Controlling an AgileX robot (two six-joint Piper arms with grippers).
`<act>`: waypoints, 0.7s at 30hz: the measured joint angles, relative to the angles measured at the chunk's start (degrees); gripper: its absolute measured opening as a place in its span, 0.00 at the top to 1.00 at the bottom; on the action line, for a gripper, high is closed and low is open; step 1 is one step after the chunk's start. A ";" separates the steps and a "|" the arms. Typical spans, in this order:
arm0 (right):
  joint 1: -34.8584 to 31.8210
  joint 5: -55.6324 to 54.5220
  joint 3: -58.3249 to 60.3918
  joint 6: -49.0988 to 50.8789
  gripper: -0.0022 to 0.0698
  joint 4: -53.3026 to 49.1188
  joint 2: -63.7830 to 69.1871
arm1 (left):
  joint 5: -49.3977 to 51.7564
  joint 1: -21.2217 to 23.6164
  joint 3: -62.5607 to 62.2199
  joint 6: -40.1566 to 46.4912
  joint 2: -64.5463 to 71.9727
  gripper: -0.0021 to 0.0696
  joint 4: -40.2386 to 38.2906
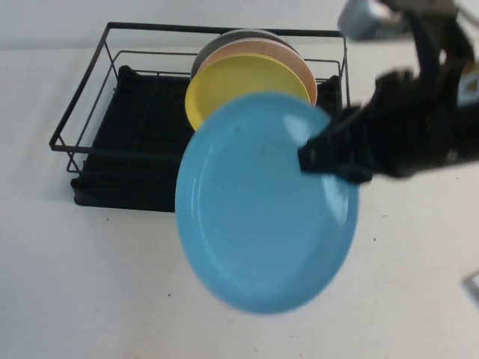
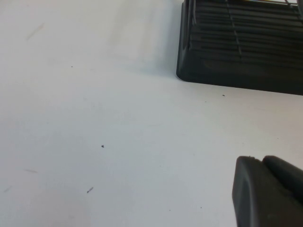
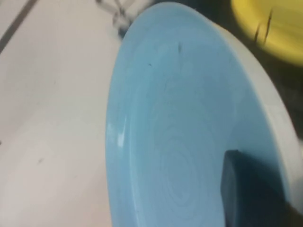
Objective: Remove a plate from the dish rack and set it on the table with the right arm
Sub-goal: Place the plate from the table
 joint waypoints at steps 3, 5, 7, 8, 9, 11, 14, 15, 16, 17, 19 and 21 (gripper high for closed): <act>3.35 -11.92 14.12 4.82 0.84 6.40 -1.38 | 0.00 0.00 0.00 0.00 0.00 0.98 0.00; 5.07 -19.36 21.35 5.32 0.84 11.76 -1.23 | 0.00 0.00 0.00 0.00 0.00 0.98 0.00; 5.72 -24.85 26.55 5.46 0.84 15.44 -0.36 | 0.00 0.00 0.00 0.00 0.00 0.98 0.00; 5.82 -27.03 28.44 5.46 0.84 16.84 0.35 | 0.00 0.00 0.00 0.00 0.00 0.98 0.00; 5.82 -28.69 29.66 5.57 0.84 17.83 1.25 | 0.00 0.00 0.00 0.00 0.00 0.98 0.00; 5.82 -31.08 30.56 5.57 0.84 18.97 3.23 | 0.00 0.00 0.00 0.00 0.00 0.98 0.00; 5.83 -34.45 30.65 5.65 0.84 20.22 6.41 | 0.00 0.00 0.00 0.00 0.00 0.98 0.00; 5.72 -35.56 30.65 5.65 0.84 20.62 7.52 | 0.00 0.00 0.00 0.00 0.00 0.98 0.00; 5.48 -36.18 30.65 5.65 0.84 20.89 8.36 | 0.00 0.00 0.00 0.00 0.00 0.98 0.00; 5.17 -36.87 30.65 5.65 0.84 21.12 9.31 | 0.00 0.00 0.00 0.00 0.00 0.98 0.00; 4.30 -38.08 30.65 5.65 0.84 21.39 11.05 | 0.00 0.00 0.00 0.00 0.00 0.98 0.00; 3.23 -39.10 30.65 5.65 0.84 21.50 12.38 | 0.00 0.00 0.00 0.00 0.00 0.98 0.00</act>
